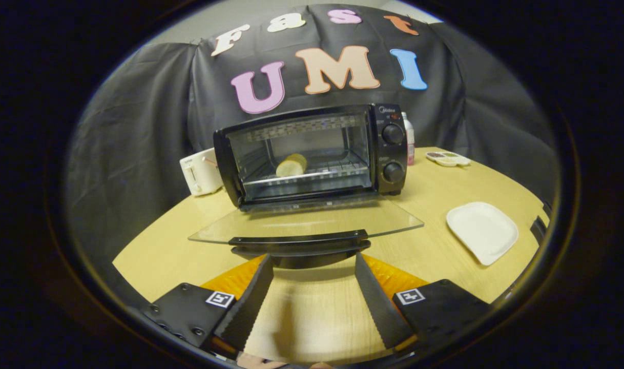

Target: Open the toaster oven, put the food inside, and close the toaster oven door.

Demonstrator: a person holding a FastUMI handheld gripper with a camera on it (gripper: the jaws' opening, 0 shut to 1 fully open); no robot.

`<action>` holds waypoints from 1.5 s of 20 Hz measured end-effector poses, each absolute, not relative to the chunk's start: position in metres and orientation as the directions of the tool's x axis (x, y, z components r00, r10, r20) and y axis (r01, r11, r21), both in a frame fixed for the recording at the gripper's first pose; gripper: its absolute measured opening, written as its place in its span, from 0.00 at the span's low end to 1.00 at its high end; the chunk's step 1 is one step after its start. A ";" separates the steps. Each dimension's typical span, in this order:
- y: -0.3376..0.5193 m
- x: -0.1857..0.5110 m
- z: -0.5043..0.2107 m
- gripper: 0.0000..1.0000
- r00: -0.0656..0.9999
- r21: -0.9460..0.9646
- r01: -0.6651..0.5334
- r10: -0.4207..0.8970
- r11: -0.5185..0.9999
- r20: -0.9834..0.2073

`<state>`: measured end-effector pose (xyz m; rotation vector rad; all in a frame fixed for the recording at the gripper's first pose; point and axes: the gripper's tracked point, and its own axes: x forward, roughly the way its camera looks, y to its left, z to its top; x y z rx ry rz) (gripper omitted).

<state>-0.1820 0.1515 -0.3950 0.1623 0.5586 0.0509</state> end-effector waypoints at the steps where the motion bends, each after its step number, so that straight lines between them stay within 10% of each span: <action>1: 0.152 -0.179 -0.390 0.98 0.852 0.179 -0.004 0.097 0.984 -0.515; 30: 0.144 -0.069 -0.312 0.97 0.941 0.153 -0.031 0.081 0.988 -0.328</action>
